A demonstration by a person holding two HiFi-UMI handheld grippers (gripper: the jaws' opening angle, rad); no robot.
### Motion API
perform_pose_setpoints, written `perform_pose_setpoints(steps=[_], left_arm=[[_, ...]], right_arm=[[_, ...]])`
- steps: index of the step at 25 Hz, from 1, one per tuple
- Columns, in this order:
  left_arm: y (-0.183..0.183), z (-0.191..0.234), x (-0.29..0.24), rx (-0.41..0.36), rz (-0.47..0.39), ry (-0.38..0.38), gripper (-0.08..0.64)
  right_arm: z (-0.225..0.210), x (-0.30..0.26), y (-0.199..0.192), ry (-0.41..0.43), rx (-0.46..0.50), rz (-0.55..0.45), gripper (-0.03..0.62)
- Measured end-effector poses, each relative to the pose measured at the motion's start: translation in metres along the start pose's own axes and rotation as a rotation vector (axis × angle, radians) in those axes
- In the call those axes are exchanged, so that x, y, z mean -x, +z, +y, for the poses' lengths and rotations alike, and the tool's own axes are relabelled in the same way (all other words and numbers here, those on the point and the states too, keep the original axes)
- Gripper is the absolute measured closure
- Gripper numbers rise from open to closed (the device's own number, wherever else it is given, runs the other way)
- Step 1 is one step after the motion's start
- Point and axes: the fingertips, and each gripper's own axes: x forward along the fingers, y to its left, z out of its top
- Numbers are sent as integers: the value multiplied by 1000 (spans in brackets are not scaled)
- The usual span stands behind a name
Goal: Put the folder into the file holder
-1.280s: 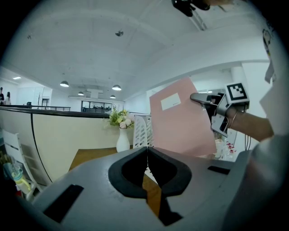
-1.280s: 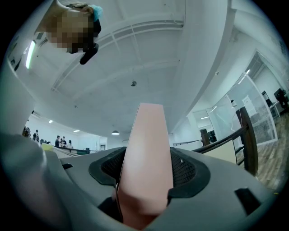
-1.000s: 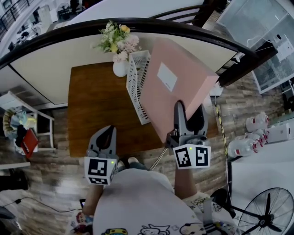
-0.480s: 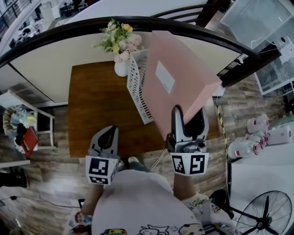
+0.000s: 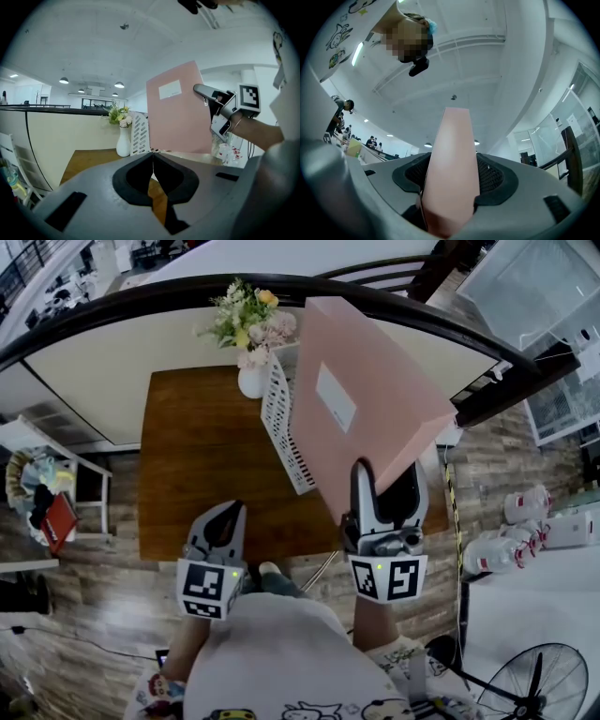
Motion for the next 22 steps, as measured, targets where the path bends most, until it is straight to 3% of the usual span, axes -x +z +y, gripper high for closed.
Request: perform_pose_setpoints(steps=[16,22], left_arm=[[-16,11,-5,23,46,20,554],[-21,19,-9,66,53,21,554]], right_arm=[[-1,-37,-45,22,-35,-21,302],[1,-41,-59,16,-38,-20,302]])
